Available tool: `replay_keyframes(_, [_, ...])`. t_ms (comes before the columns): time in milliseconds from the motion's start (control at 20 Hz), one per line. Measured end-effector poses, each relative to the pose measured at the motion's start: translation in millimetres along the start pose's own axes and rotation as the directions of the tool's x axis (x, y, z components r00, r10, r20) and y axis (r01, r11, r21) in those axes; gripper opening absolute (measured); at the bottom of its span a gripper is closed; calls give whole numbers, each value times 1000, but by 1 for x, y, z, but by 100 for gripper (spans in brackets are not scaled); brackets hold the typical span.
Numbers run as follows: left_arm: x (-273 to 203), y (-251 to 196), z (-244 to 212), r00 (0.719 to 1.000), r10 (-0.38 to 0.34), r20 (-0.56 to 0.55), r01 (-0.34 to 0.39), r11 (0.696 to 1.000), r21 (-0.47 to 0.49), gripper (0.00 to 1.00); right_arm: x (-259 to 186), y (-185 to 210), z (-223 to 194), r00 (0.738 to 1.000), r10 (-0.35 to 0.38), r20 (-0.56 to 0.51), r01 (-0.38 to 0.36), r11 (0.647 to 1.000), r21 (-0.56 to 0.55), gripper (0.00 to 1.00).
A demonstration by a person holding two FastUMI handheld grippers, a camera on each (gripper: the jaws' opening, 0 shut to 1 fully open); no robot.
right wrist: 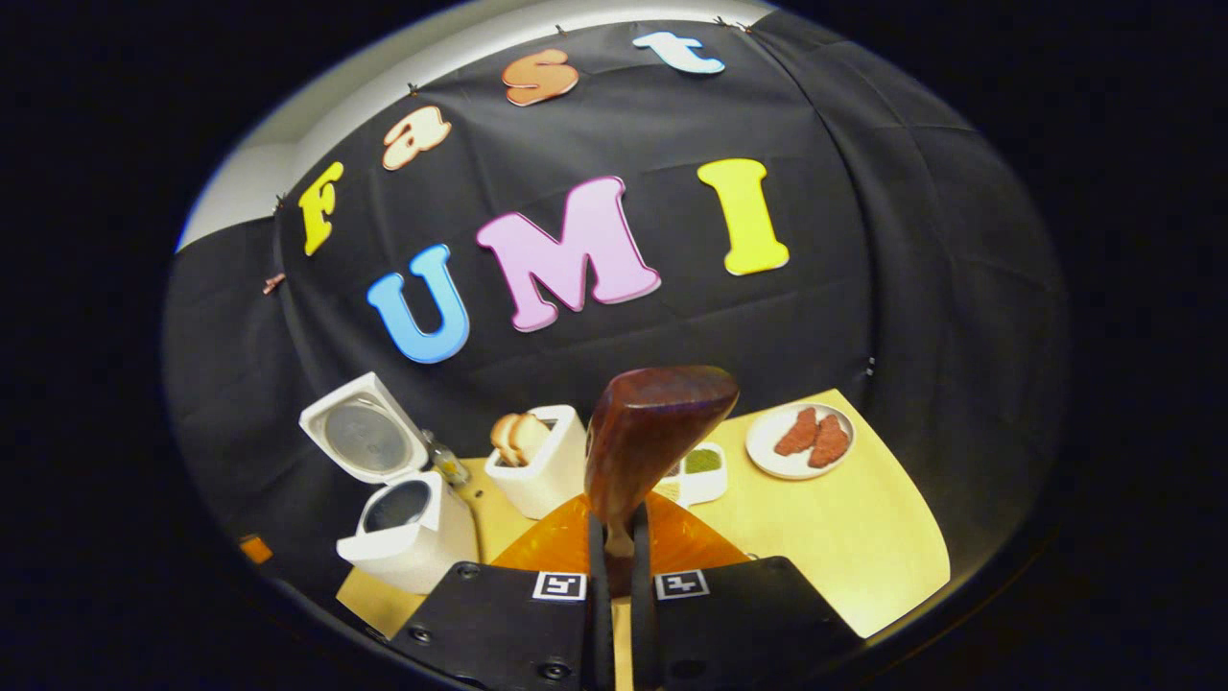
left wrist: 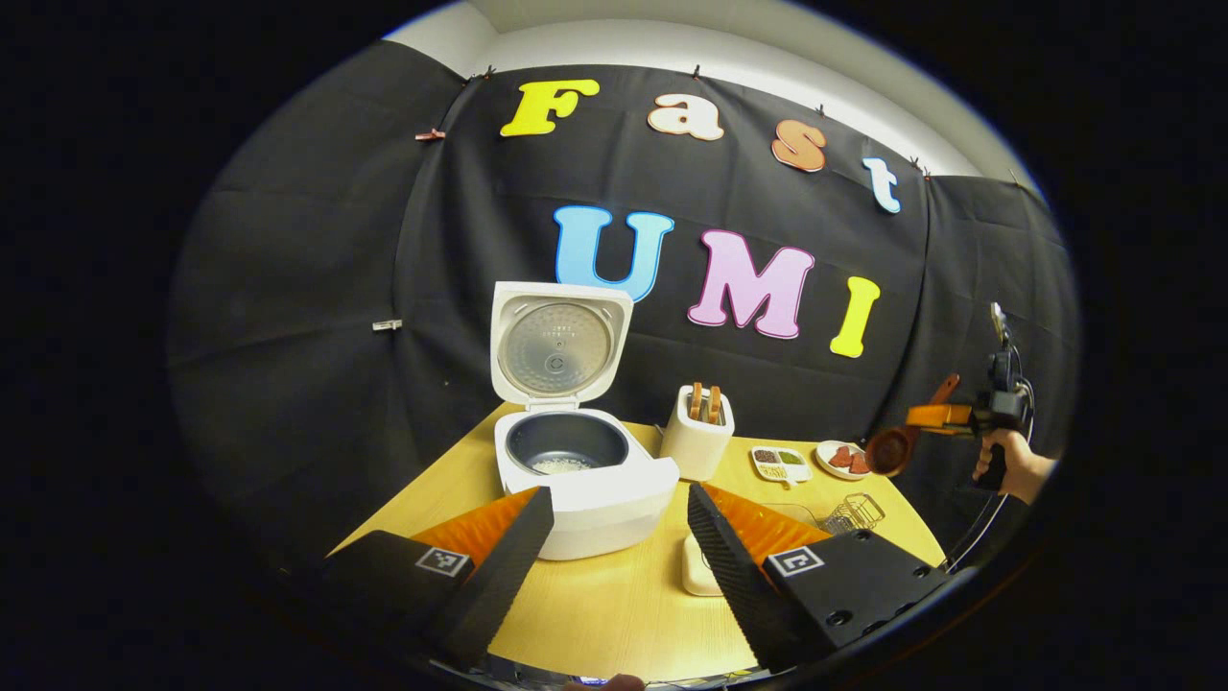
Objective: Close the left gripper, press the button to open the rice cooker; take a wooden spoon from the chopstick holder with the right hand, scoop a spoonful of rice and pour it into the rice cooker, then put the wooden spoon back into the chopstick holder.
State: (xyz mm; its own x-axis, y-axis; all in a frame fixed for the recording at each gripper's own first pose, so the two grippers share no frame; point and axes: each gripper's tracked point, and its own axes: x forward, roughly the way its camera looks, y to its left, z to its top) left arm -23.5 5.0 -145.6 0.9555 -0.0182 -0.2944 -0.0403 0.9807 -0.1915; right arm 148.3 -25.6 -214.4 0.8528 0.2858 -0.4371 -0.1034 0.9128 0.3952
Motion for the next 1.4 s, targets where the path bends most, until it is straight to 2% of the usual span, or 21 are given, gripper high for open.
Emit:
replay_keyframes(150, [-2, -4, 7, 999, 37, 1, -37, 999, 5, 97, 16, -40, -37, 996, -46, -71, 44, 999, -18, 11])
replay_keyframes(400, [-6, -14, 16, 996, 87, 17, -86, 995, -51, 97, 46, -72, -92, 982, -57, -179, 50, 998, -42, 11])
replay_keyframes(550, [-9, -16, 19, 991, 130, 24, -129, 991, -31, 97, 59, -81, -108, 976, -57, -211, 52, 998, -29, 11])
replay_keyframes(800, [-17, -23, 20, 987, 158, 30, -158, 987, -23, 97, 72, -96, -131, 964, -71, -257, 75, 997, 4, 12])
replay_keyframes(900, [-18, -24, 18, 987, 161, 25, -161, 987, -25, 97, 71, -105, -139, 953, -97, -286, 109, 994, 25, 15])
replay_keyframes(1100, [-22, -24, 19, 988, 151, 29, -150, 988, -28, 97, 60, -119, -135, 947, -152, -283, 176, 982, 62, 29])
replay_keyframes(1150, [-22, -23, 20, 989, 146, 29, -145, 989, -27, 97, 57, -120, -132, 946, -157, -282, 185, 980, 76, 27])
replay_keyframes(1250, [-22, -22, 23, 991, 133, 32, -132, 991, -26, 97, 47, -118, -126, 948, -158, -278, 192, 976, 101, 51])
replay_keyframes(1300, [-21, -21, 24, 992, 125, 34, -124, 992, -26, 97, 40, -118, -125, 949, -158, -275, 195, 974, 113, 60])
replay_keyframes(1350, [-22, -20, 25, 993, 116, 36, -115, 993, -27, 97, 33, -118, -125, 947, -165, -275, 204, 971, 121, 78])
replay_keyframes(1400, [-23, -20, 25, 994, 106, 39, -105, 994, -26, 97, 26, -117, -124, 947, -170, -273, 211, 969, 128, 83])
